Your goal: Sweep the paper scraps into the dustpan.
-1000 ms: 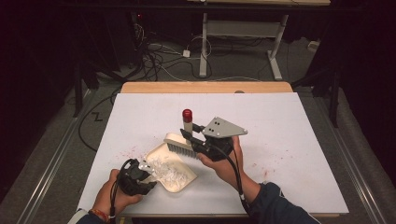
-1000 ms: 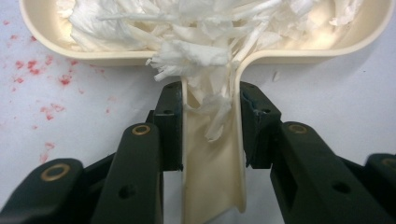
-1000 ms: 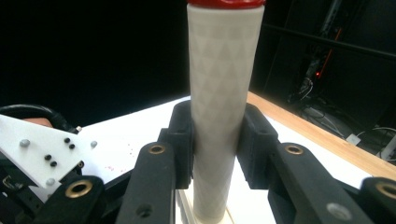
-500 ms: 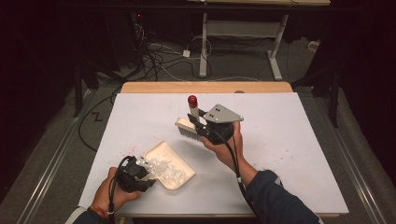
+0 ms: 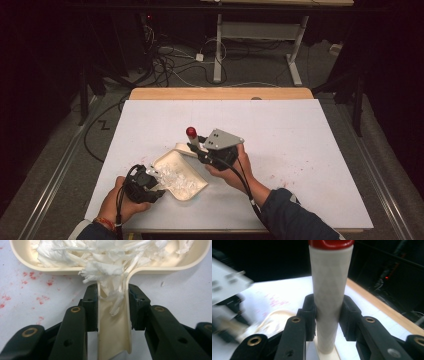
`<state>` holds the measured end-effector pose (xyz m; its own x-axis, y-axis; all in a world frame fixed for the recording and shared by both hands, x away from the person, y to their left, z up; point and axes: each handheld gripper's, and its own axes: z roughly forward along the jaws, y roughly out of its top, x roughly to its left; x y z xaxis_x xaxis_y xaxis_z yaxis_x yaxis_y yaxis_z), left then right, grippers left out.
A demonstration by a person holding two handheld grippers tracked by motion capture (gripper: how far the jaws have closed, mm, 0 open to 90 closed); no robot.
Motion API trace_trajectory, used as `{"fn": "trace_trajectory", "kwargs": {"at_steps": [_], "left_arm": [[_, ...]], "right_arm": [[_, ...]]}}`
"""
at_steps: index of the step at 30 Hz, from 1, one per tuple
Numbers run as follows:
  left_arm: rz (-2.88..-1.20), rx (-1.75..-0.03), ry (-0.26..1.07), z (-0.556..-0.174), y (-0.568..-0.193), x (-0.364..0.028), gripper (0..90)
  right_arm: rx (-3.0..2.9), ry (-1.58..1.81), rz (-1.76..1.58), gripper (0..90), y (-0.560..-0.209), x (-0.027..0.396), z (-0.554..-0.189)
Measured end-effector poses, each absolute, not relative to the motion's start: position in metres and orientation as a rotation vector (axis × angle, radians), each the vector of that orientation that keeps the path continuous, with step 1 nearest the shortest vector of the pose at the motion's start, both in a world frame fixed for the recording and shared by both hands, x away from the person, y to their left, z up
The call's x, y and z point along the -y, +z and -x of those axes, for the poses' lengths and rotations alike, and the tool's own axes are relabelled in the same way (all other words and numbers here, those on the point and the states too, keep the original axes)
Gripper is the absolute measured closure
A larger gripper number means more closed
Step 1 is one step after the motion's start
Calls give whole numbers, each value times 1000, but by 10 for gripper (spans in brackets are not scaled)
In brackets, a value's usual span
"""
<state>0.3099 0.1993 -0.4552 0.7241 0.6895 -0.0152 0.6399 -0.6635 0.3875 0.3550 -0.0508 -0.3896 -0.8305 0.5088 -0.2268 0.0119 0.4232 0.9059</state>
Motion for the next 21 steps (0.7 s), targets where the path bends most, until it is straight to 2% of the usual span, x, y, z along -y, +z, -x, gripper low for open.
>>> {"fn": "trace_trajectory", "kwargs": {"at_steps": [8, 16, 21], "left_arm": [[-2564, -1028, 195, -311, -455, -201, 628], [-2552, -1039, 192, -312, -454, -206, 628], [-2545, -1049, 202, -313, -453, -210, 628]], "right_arm": [[-2206, 1484, -417, 703, -375, 62, -332], [-2120, 1594, -474, 702, -356, 104, -328], [-2110, 1532, -500, 702, -354, 132, -326]]}}
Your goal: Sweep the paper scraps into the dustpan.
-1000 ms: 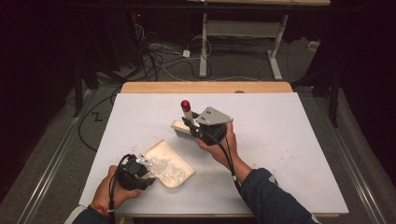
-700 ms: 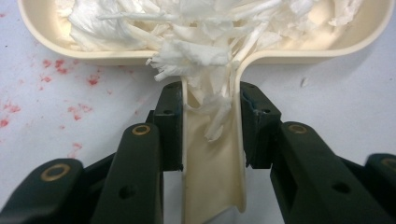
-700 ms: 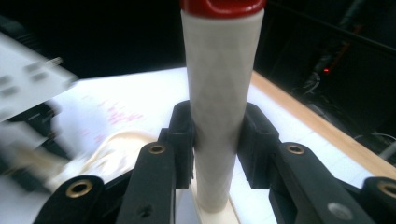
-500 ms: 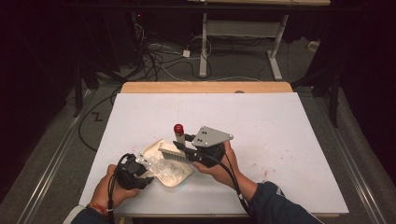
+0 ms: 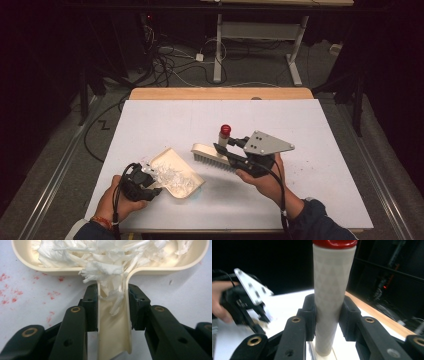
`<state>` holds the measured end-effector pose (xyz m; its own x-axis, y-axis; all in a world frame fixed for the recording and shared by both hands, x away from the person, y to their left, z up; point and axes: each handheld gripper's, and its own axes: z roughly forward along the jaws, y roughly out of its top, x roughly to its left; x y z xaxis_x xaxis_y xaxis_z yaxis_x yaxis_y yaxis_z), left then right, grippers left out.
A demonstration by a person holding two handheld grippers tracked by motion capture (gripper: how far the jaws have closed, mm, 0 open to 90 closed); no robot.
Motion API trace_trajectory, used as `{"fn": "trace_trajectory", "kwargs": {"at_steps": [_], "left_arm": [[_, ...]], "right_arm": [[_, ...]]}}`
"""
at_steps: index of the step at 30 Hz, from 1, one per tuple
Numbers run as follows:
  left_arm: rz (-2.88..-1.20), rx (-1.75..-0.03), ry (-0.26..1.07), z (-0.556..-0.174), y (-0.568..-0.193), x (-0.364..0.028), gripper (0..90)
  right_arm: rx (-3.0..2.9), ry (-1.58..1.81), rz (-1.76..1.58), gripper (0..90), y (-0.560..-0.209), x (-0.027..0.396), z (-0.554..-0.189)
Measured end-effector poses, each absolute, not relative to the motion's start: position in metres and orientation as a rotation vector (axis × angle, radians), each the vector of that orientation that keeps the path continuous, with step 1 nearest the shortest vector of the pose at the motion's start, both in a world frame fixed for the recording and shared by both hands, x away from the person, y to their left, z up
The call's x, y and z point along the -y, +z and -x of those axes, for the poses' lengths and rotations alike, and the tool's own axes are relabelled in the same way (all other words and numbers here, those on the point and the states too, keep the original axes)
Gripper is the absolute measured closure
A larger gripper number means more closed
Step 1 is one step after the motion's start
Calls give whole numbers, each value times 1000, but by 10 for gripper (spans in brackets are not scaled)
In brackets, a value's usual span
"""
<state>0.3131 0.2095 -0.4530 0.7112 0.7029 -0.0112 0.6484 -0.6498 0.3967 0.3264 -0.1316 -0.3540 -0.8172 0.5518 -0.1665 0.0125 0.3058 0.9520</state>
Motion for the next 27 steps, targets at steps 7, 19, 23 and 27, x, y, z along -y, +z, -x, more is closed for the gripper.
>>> {"fn": "trace_trajectory", "kwargs": {"at_steps": [7, 19, 23, 27], "left_arm": [[-2565, -1036, 210, -311, -449, -213, 629], [-2600, -1008, 219, -304, -448, -210, 628], [-2612, -997, 214, -302, -447, -209, 628], [-2621, -980, 207, -301, -447, -207, 629]], "right_arm": [[-2100, 1418, -570, 702, -351, 178, -325], [-2167, 1272, -679, 702, -350, 252, -303], [-2244, 1227, -672, 702, -354, 255, -292], [-2318, 1256, -664, 702, -360, 247, -287]]}}
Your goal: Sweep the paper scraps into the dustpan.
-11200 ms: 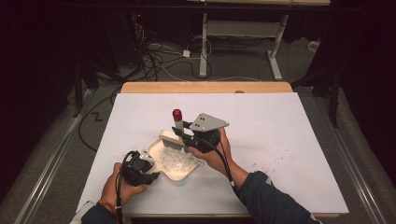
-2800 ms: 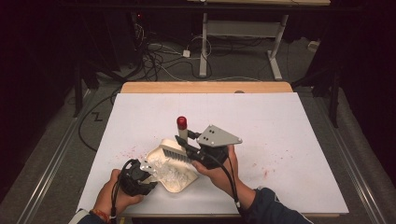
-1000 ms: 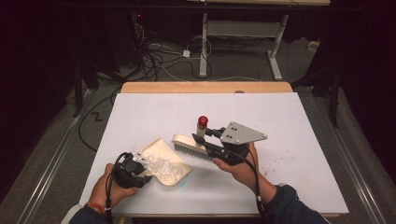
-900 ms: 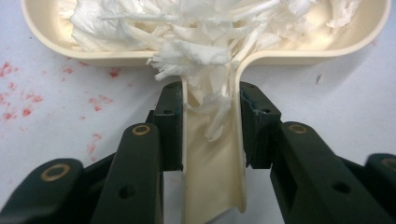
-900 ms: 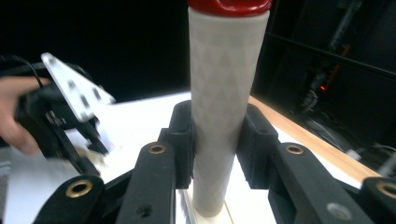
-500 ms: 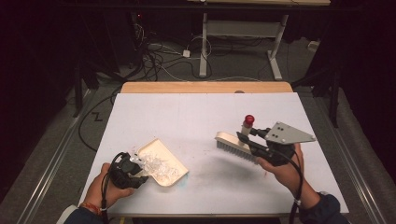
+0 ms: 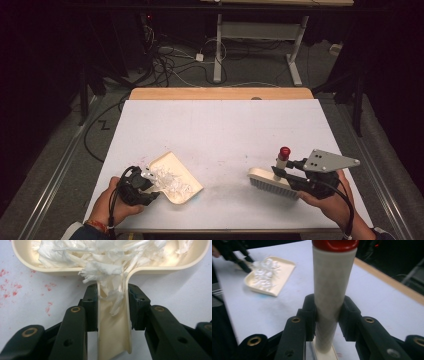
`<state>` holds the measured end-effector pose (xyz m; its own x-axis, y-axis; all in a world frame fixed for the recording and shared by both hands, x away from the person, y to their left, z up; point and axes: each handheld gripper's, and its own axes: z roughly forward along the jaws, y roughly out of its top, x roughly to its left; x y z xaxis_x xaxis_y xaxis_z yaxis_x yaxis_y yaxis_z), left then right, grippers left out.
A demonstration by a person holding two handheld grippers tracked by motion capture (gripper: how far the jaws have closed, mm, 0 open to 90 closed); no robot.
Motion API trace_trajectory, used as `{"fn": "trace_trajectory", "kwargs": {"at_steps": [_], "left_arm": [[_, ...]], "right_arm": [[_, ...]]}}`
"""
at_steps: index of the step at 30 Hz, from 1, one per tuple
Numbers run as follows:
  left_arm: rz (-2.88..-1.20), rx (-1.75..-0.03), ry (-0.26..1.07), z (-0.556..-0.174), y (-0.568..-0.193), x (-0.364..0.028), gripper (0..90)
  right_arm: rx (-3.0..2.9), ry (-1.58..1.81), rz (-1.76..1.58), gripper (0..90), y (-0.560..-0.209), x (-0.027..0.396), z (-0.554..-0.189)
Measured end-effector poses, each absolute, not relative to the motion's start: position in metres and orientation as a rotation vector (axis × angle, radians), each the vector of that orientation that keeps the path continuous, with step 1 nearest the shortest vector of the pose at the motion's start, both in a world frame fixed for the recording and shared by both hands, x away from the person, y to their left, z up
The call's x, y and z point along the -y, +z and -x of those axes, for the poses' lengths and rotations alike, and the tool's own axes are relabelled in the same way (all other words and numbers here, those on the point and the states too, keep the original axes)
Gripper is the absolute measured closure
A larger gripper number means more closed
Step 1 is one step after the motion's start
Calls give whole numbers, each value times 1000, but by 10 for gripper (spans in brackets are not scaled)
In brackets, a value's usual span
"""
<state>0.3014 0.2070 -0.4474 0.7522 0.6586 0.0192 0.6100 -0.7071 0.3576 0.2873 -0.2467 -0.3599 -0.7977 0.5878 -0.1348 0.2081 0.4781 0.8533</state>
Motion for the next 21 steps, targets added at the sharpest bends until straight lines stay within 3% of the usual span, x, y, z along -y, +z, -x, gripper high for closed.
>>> {"fn": "trace_trajectory", "kwargs": {"at_steps": [21], "left_arm": [[-2645, -951, 190, -301, -450, -204, 628]], "right_arm": [[-2246, 1321, -615, 703, -375, 136, -307]]}}
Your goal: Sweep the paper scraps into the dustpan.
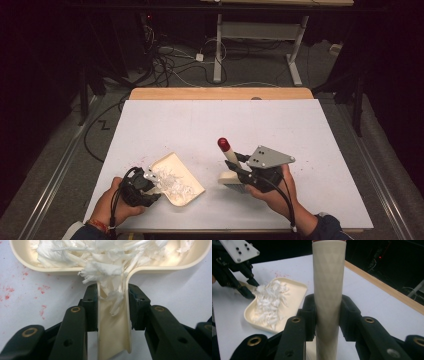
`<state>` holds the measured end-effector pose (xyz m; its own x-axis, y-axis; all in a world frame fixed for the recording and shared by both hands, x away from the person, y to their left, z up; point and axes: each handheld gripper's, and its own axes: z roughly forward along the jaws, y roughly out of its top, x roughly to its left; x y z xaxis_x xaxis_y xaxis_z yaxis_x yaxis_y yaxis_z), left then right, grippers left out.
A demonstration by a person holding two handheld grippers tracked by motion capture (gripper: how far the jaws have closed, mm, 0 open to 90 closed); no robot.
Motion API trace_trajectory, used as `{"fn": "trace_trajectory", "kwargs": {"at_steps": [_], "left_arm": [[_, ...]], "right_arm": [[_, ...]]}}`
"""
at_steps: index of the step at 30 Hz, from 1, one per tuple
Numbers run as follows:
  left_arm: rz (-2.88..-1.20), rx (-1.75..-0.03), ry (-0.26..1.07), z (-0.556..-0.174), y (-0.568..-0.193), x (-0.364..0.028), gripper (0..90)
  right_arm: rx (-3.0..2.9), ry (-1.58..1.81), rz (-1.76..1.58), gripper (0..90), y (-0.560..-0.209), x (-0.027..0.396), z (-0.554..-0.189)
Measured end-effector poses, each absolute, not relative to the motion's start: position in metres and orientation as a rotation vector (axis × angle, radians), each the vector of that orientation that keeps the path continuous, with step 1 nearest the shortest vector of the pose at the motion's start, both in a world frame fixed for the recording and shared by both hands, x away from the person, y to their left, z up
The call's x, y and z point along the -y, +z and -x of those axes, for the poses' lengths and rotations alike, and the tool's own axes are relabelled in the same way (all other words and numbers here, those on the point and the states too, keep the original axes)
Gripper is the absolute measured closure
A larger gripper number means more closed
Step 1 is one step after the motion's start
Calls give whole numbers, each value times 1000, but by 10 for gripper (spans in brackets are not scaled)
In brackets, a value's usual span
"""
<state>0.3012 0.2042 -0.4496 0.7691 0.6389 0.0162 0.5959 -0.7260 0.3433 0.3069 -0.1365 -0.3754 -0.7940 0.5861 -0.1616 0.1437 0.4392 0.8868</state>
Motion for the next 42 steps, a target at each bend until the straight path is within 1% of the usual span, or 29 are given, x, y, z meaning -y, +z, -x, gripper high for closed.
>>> {"fn": "trace_trajectory", "kwargs": {"at_steps": [7, 12, 17, 22, 27, 35, 42], "left_arm": [[-2651, -947, 189, -301, -450, -203, 629], [-2651, -945, 187, -300, -451, -203, 628], [-2658, -946, 192, -300, -452, -201, 629], [-2665, -940, 198, -299, -452, -199, 628], [-2668, -945, 187, -299, -452, -199, 628], [-2676, -943, 181, -301, -452, -198, 629], [-2670, -940, 184, -300, -453, -198, 629]], "right_arm": [[-2191, 1479, -614, 703, -374, 113, -322], [-2172, 1541, -612, 703, -371, 109, -323], [-2144, 1552, -634, 703, -368, 121, -322], [-2132, 1491, -639, 703, -365, 139, -318], [-2118, 1426, -674, 703, -371, 152, -318], [-2123, 1467, -653, 703, -385, 126, -321], [-2178, 1497, -579, 703, -386, 97, -307]]}}
